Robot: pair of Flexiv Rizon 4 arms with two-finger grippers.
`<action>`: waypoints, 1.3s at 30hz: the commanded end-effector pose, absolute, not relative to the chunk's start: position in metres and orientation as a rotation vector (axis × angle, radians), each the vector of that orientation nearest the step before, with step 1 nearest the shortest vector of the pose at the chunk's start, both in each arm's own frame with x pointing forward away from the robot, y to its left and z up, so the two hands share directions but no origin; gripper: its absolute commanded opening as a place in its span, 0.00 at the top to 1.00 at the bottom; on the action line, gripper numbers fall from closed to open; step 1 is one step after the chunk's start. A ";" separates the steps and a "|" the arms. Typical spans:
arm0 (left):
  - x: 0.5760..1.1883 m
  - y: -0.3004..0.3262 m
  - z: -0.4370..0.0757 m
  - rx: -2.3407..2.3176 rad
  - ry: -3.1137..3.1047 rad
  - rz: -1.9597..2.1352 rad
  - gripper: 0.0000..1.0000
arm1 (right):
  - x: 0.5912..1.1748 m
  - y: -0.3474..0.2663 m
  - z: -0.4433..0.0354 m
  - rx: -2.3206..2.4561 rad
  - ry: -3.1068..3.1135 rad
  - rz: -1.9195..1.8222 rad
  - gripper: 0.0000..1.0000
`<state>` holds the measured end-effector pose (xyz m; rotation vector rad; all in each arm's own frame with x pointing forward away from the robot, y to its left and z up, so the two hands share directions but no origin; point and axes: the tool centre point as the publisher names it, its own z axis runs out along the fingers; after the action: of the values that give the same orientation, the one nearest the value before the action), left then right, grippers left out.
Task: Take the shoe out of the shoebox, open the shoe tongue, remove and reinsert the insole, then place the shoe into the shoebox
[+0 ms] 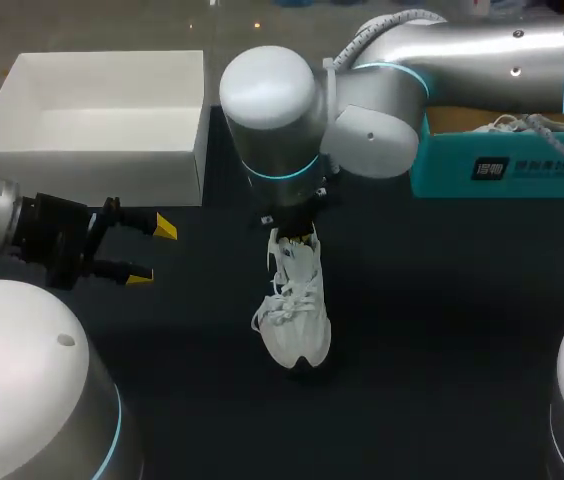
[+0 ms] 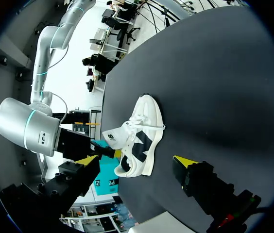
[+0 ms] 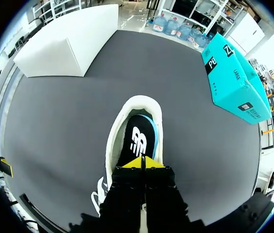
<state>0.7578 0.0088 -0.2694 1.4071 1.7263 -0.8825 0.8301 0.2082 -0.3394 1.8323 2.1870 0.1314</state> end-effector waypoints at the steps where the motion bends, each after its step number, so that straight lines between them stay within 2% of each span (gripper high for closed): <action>1: 0.757 0.008 -0.269 1.409 1.730 -0.879 0.00 | 0.835 0.211 -0.351 1.862 2.228 0.145 1.00; 22: 0.757 0.008 -0.269 1.409 1.730 -0.879 0.00 | 0.835 0.208 -0.368 1.921 2.199 0.030 1.00; 39: 0.757 0.008 -0.269 1.409 1.730 -0.879 0.00 | 0.836 0.212 -0.419 1.935 2.243 -0.080 1.00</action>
<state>0.7578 0.0087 -0.2694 1.4071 1.7263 -0.8826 0.8304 0.2068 -0.4047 1.9347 2.2322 -0.0546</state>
